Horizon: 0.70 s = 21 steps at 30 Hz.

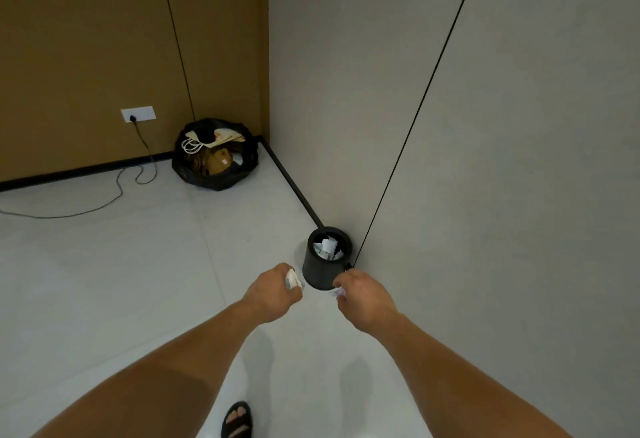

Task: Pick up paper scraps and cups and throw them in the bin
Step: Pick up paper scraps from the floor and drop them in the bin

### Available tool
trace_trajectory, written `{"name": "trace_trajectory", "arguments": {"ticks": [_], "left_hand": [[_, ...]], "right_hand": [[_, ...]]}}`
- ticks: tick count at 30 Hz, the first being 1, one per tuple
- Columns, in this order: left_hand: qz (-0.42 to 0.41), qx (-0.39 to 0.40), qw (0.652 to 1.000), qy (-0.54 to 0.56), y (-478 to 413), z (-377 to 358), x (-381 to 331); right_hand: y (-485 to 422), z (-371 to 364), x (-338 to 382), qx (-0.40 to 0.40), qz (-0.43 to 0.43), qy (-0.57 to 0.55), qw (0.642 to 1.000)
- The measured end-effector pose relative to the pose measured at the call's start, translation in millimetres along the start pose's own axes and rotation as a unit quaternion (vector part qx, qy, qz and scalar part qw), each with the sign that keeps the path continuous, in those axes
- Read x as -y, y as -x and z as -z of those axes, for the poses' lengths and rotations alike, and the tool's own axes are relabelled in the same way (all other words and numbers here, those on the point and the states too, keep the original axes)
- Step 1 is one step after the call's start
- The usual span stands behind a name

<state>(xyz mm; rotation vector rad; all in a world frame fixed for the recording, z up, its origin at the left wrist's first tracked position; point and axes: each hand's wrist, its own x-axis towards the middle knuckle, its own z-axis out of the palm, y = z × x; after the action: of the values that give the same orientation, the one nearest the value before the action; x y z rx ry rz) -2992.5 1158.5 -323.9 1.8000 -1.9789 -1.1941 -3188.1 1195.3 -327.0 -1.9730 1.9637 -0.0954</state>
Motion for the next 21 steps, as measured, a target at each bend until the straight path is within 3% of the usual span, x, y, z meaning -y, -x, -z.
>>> {"name": "trace_trajectory", "arguments": {"ticks": [9, 17, 21], "left_hand": [[-0.033, 0.067, 0.996, -0.049, -173.0, 61.8, -22.3], [-0.016, 0.122, 0.99, -0.071, -332.5, 35.7, -57.7], [0.033, 0.142, 0.987, -0.069, -422.9, 13.3, -63.2]], "right_hand": [[-148.1, 24.4, -6.2, -0.011, -0.076, -0.048, 0.996], [-287.7, 19.2, -93.4, 0.019, -0.108, -0.055, 0.992], [-374.5, -0.4, -148.4, 0.067, -0.101, -0.064, 0.991]]}}
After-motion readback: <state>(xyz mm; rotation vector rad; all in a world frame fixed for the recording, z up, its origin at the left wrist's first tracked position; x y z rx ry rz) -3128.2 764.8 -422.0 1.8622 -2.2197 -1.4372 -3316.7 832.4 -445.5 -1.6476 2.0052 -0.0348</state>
